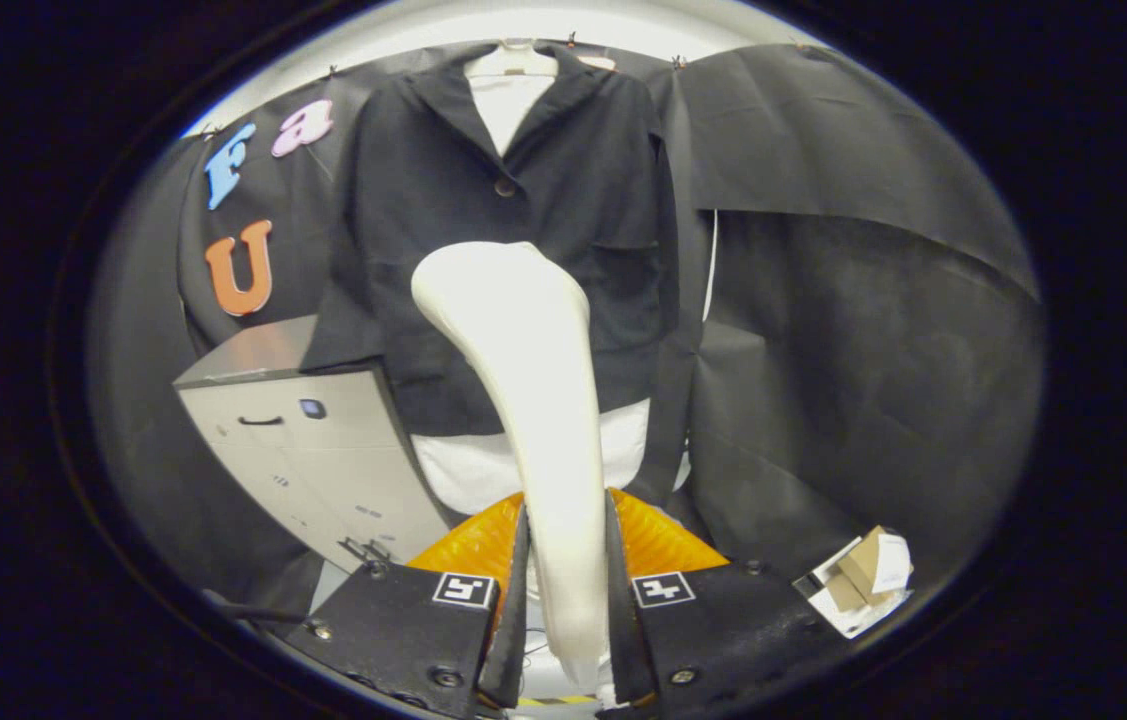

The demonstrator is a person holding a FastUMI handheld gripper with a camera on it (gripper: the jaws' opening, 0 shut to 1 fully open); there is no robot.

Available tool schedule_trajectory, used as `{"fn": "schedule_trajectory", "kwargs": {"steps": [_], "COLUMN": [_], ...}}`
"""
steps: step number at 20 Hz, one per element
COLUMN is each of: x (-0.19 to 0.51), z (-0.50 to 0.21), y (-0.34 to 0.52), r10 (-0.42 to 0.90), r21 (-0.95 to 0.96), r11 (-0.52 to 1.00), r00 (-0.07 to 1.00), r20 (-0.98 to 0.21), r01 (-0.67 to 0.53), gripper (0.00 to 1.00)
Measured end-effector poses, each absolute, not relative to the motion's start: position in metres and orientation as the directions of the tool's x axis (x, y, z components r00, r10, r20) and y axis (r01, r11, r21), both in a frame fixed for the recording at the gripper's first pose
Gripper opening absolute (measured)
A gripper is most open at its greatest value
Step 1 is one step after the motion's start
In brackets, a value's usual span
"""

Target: Iron the clothes twice with a garment steamer, once on the left side and once on the right side.

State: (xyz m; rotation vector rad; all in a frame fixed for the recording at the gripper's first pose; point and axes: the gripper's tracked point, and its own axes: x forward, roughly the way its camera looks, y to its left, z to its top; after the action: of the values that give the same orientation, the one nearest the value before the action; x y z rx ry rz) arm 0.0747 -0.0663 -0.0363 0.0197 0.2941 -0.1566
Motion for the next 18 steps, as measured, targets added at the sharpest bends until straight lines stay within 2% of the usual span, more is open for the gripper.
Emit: {"fn": "schedule_trajectory", "kwargs": {"steps": [9, 14, 18], "x": [-0.055, -0.087, -0.101], "z": [-0.047, -0.073, -0.071], "y": [0.024, 0.037, 0.029], "r10": [-0.070, -0.039, -0.044], "r21": [0.000, -0.020, -0.019], "r11": [0.997, 0.999, 0.999], "r00": [0.969, 0.961, 0.968], "r20": [-0.238, -0.275, -0.247], "r01": [0.072, 0.034, 0.040], "gripper": [0.37, 0.37, 0.37]}}
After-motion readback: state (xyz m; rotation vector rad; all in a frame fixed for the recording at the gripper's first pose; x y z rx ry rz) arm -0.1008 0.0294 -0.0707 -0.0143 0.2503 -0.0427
